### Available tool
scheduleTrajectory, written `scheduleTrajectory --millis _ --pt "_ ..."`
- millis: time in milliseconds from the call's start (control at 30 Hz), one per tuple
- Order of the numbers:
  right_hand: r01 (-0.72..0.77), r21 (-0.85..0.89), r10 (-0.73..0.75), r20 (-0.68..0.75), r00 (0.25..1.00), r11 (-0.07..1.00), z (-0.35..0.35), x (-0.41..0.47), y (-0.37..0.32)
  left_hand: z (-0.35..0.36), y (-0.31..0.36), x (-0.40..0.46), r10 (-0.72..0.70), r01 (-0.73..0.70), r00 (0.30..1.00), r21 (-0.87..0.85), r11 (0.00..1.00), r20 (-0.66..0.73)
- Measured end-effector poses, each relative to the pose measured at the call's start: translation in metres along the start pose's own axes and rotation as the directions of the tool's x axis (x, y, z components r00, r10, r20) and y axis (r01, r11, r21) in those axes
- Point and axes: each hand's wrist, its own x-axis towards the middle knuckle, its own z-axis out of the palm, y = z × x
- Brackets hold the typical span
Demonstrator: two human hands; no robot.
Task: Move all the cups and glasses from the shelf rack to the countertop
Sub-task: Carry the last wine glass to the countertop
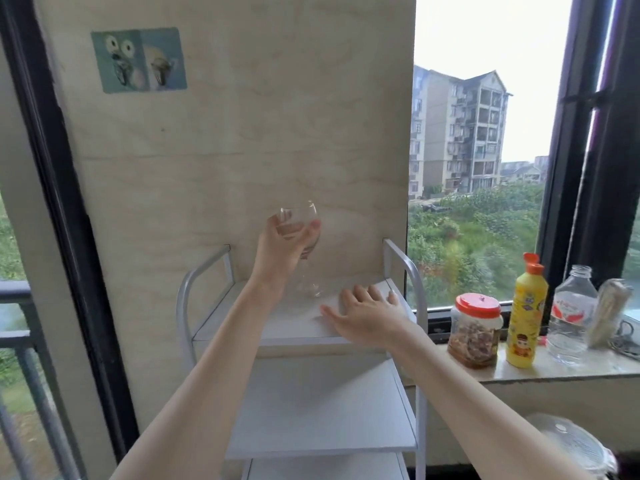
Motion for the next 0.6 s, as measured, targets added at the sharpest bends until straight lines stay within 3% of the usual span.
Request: scheduleTrajectory --millis 267,433,600 --pt "0.052 0.079 -0.037 -0.186 0.982 0.996 -0.018 -0.043 -0.012 -0.029 0.068 -0.065 0.189 -0.183 0.978 -0.064 0.981 0.091" --pt "0.12 0.215 -0.03 -0.382 0.924 0.969 -0.027 -0.138 -0.01 -0.032 0.087 -0.139 0.175 -0.171 0.981 -0.052 0.984 0.079" --pt "0.028 0.197 0.053 -0.393 0.918 0.98 -0.026 -0.245 0.016 -0.004 0.092 -0.212 0.096 -0.078 0.974 -0.092 0.993 0.205"
